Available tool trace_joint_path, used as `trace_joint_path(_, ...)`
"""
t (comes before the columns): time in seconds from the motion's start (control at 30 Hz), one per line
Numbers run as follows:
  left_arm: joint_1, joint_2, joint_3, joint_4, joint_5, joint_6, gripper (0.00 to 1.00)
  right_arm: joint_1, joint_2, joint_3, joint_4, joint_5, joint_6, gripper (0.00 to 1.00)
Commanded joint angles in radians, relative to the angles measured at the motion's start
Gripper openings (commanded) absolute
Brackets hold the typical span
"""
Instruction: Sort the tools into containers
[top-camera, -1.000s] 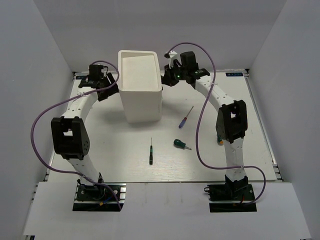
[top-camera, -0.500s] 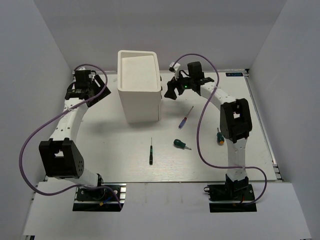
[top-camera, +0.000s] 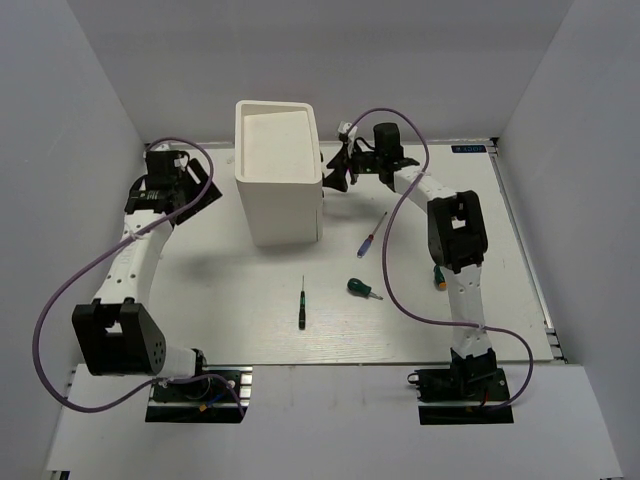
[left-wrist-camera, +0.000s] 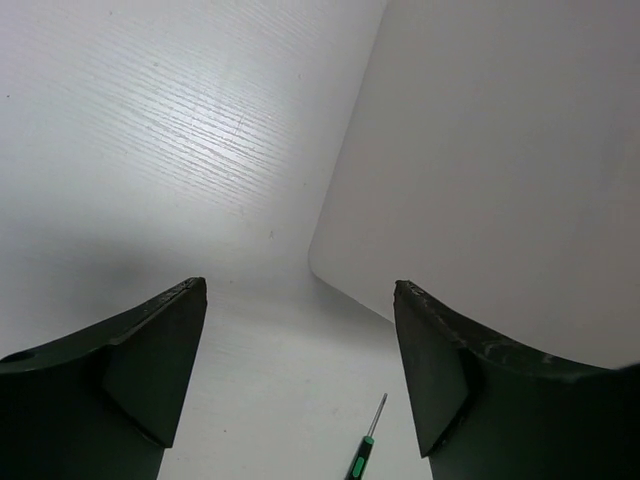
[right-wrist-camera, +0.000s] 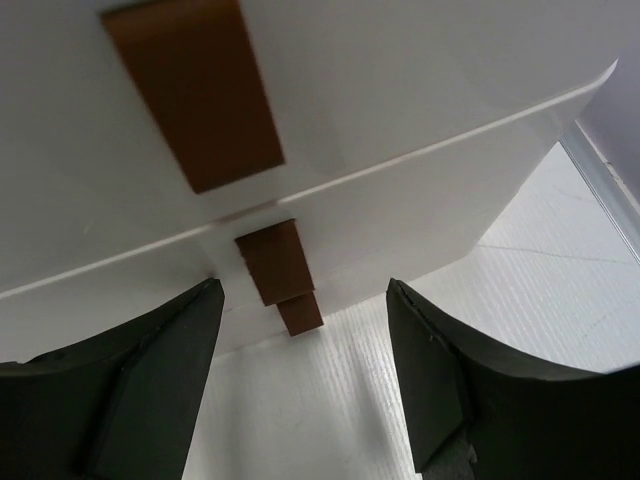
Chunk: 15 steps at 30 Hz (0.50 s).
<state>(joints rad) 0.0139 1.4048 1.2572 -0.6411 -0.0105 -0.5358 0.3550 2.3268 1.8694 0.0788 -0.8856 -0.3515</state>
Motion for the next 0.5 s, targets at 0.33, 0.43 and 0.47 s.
trace_joint_path(0.33, 0.003, -0.118, -0.031, -0.048, 0.024, 0.000, 0.86, -0.007, 0.065, 0.065, 0.191, -0.216, -0.004, 0.60)
trace_joint_path(0.43, -0.008, -0.118, -0.041, -0.048, 0.024, -0.009, 0.86, -0.013, 0.043, 0.031, 0.219, -0.257, -0.027, 0.53)
trace_joint_path(0.47, -0.008, -0.118, -0.041, -0.037, 0.024, -0.009, 0.86, -0.013, 0.034, 0.028, 0.225, -0.257, -0.026, 0.51)
